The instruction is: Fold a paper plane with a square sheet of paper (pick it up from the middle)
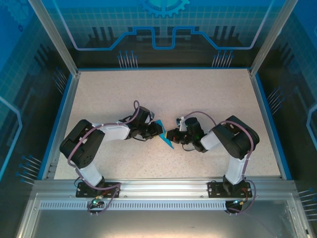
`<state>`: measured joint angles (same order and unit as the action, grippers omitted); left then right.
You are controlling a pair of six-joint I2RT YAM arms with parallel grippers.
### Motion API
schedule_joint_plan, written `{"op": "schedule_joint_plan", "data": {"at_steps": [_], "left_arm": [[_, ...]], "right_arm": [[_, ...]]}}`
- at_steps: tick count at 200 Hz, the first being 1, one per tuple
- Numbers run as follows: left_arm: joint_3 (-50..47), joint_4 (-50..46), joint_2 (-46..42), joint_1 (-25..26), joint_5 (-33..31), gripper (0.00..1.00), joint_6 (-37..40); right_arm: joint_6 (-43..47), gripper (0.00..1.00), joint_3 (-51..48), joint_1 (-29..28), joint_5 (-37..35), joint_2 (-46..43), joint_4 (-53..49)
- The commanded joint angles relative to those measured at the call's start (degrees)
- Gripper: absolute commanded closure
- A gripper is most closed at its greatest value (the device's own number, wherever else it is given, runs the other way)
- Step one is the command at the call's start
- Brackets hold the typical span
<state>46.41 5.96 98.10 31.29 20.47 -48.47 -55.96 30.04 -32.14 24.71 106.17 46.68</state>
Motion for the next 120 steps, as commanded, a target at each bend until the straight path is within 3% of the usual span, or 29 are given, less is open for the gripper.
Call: {"op": "schedule_joint_plan", "data": {"at_steps": [1,120], "left_arm": [[1.5,0.1,1.1,0.3,0.3,0.79,1.8],[2.2,-0.9,3.7,0.3,-1.2,0.82,2.0]], "right_arm": [[0.4,1.00,0.8,1.3,-2.2,2.9,-6.1],[0.0,1.00,1.4,1.8,-1.7,4.9,-7.2]]}}
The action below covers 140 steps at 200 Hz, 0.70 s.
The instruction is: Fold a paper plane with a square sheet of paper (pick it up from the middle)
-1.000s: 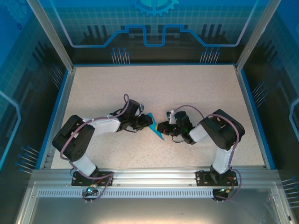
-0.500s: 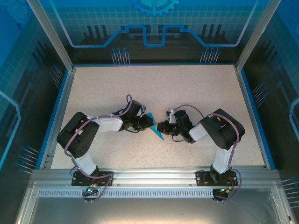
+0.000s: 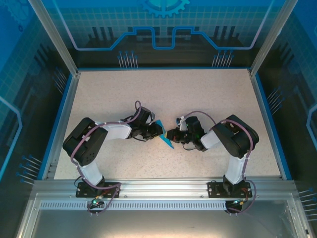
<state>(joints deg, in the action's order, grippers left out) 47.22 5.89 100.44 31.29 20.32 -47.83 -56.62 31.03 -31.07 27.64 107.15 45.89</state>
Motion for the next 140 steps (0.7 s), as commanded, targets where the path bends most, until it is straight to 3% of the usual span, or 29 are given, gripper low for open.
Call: {"op": "schedule_joint_plan", "data": {"at_steps": [1,140], "left_arm": [[1.4,-0.8,1.4,0.3,-1.1,0.82,1.3],[2.1,-2.6,4.4,0.3,-2.5,0.83,2.8]], "right_arm": [[0.6,1.00,0.5,0.7,-4.6,3.9,-6.5],[1.7,1.00,2.2,0.8,-3.2,2.3,-10.6]]}}
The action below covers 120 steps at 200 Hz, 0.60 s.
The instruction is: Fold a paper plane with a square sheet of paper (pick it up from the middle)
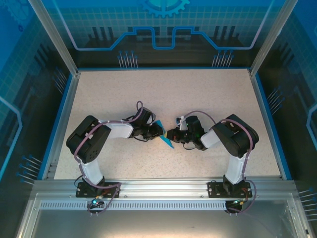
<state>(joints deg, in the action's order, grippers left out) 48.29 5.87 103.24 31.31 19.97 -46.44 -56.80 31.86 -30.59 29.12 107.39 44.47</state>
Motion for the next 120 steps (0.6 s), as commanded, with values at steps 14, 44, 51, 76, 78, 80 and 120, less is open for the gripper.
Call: {"op": "schedule_joint_plan", "data": {"at_steps": [14,44,51,76,78,80,120], "left_arm": [[1.0,-3.0,2.1,0.3,-2.4,0.84,1.3],[0.7,-3.4,2.5,0.3,-2.6,0.86,0.3],[0.7,-3.5,2.5,0.3,-2.7,0.86,0.2],[0.3,-3.7,2.8,0.2,-2.7,0.87,-0.4],[0.3,-3.6,2.8,0.2,-2.7,0.87,-0.5],[0.3,-3.7,2.8,0.2,-2.7,0.87,-0.5],[-0.1,-3.2,3.3,0.2,-2.6,0.89,-1.0]], "right_arm": [[2.3,1.00,2.2,0.4,-3.9,0.8,-10.7],[3.1,0.94,4.1,0.8,-1.9,-2.8,-14.7],[3.5,0.93,4.3,0.9,-1.7,-3.8,-15.7],[5.2,0.86,5.1,1.6,-1.4,-7.4,-19.9],[5.3,0.85,5.1,1.6,-1.4,-7.7,-20.2],[5.5,0.85,5.1,1.7,-1.4,-8.1,-20.5],[8.8,0.79,6.2,1.9,-1.9,-12.7,-27.6]]}}
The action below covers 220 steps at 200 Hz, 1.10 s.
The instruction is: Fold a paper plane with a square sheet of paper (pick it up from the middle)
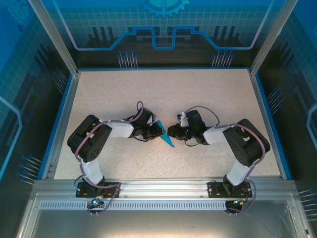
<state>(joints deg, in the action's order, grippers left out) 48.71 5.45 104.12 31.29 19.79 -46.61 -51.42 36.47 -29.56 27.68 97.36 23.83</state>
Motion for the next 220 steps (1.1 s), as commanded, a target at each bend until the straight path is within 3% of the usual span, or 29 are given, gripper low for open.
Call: {"op": "schedule_joint_plan", "data": {"at_steps": [1,116,170,220], "left_arm": [[-0.5,-2.8,2.4,0.2,-2.4,0.89,-0.9],[-0.1,-3.3,2.8,0.2,-2.2,0.89,-0.9],[0.1,-3.7,2.9,0.3,-2.2,0.89,-0.9],[0.2,-3.9,3.1,0.3,-2.4,0.89,-0.9]], "right_arm": [[3.5,0.79,1.6,0.8,-0.5,-2.7,-7.1],[9.9,0.74,4.7,-1.5,0.8,0.9,-15.3],[10.1,0.88,4.3,-1.6,0.2,2.4,-15.8],[9.9,0.95,3.3,-1.2,-1.5,2.8,-16.5]]}}
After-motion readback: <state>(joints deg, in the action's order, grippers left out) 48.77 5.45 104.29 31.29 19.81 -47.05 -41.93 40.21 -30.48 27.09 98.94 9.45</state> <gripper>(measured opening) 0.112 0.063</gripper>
